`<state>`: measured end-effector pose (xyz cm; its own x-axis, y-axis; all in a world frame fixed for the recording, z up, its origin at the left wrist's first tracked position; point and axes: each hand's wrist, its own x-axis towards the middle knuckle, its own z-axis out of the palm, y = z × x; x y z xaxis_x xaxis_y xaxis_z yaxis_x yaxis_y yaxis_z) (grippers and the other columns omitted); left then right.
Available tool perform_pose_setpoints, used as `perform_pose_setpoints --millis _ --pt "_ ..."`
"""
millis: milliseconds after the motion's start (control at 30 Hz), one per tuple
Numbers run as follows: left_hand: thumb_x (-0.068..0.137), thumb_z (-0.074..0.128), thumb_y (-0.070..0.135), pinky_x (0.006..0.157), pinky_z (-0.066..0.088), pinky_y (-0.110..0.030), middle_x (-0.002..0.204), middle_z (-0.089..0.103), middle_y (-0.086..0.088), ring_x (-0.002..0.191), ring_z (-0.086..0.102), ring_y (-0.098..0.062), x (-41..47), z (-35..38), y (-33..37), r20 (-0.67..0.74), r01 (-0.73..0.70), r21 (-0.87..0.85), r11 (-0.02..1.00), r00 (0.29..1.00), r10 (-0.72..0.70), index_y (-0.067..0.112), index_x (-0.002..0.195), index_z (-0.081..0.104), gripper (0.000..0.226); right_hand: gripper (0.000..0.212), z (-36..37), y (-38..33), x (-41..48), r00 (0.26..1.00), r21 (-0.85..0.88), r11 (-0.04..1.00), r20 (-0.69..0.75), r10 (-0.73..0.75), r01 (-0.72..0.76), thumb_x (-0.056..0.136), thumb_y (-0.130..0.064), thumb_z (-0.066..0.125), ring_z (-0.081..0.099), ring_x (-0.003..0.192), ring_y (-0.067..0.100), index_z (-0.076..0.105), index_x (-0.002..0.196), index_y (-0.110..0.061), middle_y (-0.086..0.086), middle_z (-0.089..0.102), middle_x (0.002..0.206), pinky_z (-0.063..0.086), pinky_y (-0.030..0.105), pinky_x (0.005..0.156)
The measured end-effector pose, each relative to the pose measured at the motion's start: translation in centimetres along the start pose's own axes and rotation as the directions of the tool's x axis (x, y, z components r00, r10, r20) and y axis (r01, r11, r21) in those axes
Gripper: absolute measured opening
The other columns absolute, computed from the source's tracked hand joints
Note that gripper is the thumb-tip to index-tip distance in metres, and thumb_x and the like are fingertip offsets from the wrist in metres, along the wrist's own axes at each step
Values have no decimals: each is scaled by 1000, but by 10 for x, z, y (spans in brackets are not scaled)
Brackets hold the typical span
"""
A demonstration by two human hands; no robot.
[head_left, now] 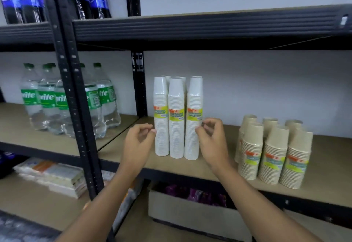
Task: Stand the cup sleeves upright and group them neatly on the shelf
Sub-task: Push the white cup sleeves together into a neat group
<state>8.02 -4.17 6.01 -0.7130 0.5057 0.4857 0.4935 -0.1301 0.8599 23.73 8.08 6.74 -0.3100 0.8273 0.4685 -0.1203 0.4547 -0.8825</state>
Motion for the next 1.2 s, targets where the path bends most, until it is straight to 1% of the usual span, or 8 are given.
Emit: perform_pose_setpoints --millis 167,300,467,533,633,833,1000,1200 --pt "92 64 23 105 42 -32 140 46 4 128 48 -11 17 16 -30 60 72 -153 986 996 -63 27 131 41 46 36 19 32 12 996 51 996 -46 79 -77 90 -26 62 54 121 9 40 118 -28 -4 55 129 43 33 102" --pt "90 65 28 112 37 -41 148 39 1 136 41 -15 36 36 -45 127 76 -171 982 990 -54 32 141 24 66 40 27 43 25 992 77 990 -31 124 -122 95 -20 59 53 112 -3 34 126 -20 -8 53 126 40 21 89" --pt "94 58 15 83 42 -12 127 53 13 107 53 14 54 55 -52 185 90 -210 974 982 -51 22 146 21 63 37 31 48 36 983 102 977 21 184 -186 97 -23 56 53 101 -7 35 127 -21 -17 53 116 40 13 73" --pt "95 56 14 74 42 -9 116 53 23 94 54 21 57 59 -52 184 83 -215 973 982 -43 22 143 24 58 36 31 49 38 979 103 973 33 203 -205 98 -23 55 54 99 -9 36 128 -21 -18 55 115 42 9 69" --pt "95 56 13 75 42 -13 111 54 26 90 57 20 59 62 -53 165 80 -240 967 985 -41 25 135 31 48 35 32 51 39 976 126 968 49 214 -219 98 -23 55 55 98 -12 38 129 -21 -18 56 115 43 6 67" --pt "94 58 14 68 44 -1 110 53 28 89 57 22 61 64 -59 166 90 -257 962 985 -48 21 137 33 50 62 33 56 42 974 139 966 82 209 -219 77 -44 60 60 107 -4 41 134 -28 -18 61 121 47 29 91" --pt "94 59 16 67 46 -2 113 56 24 93 60 16 60 64 -61 174 89 -266 960 984 -43 21 138 37 49 61 35 58 42 974 181 959 94 205 -220 74 -40 61 65 93 -8 43 131 -27 -15 65 114 47 25 81" --pt "93 62 16 68 46 -2 113 56 24 93 60 16 62 62 -62 198 85 -275 958 980 -30 28 132 33 50 63 34 63 44 975 177 961 94 200 -214 74 -39 65 65 99 -6 41 131 -26 -14 64 117 47 25 84"
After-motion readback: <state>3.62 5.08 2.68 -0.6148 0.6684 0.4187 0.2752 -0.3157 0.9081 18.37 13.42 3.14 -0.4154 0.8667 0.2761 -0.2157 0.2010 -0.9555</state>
